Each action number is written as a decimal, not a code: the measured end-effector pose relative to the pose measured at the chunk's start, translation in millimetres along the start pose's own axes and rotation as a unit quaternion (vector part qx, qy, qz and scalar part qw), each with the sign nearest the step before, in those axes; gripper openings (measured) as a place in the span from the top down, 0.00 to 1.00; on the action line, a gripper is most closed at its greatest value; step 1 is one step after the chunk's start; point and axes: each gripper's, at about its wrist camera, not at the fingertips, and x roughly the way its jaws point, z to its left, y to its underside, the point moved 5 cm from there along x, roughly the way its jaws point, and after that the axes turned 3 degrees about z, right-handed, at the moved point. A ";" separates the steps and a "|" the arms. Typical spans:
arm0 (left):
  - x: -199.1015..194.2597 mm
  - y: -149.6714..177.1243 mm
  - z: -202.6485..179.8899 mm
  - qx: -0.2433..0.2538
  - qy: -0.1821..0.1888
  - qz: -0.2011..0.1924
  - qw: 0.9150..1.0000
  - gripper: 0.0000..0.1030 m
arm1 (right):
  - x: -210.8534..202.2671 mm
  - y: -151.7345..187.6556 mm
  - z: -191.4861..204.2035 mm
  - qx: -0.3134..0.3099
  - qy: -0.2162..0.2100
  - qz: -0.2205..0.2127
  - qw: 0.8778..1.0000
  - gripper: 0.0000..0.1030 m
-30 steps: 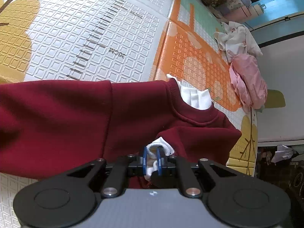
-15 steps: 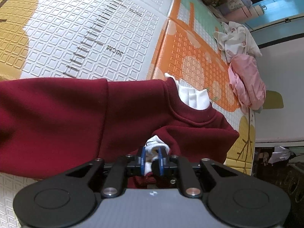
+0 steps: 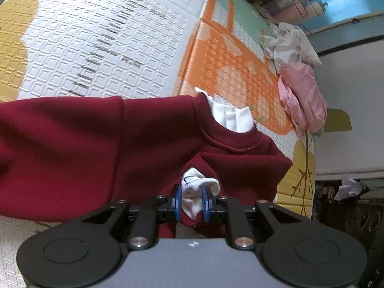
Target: Fold clothes
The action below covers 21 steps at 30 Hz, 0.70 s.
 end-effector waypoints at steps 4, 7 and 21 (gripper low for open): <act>6.4 1.4 -5.0 0.016 -0.032 0.002 0.999 0.79 | -0.9 1.1 -1.6 0.005 -0.004 0.000 1.000 0.95; 9.5 0.7 -6.4 0.017 -0.037 0.004 0.999 0.79 | -1.4 2.1 -2.3 0.009 -0.007 0.000 1.000 0.95; 3.7 5.0 -11.9 0.043 -0.064 -0.001 0.997 0.91 | -4.2 6.2 -3.6 0.021 -0.019 -0.002 1.000 0.95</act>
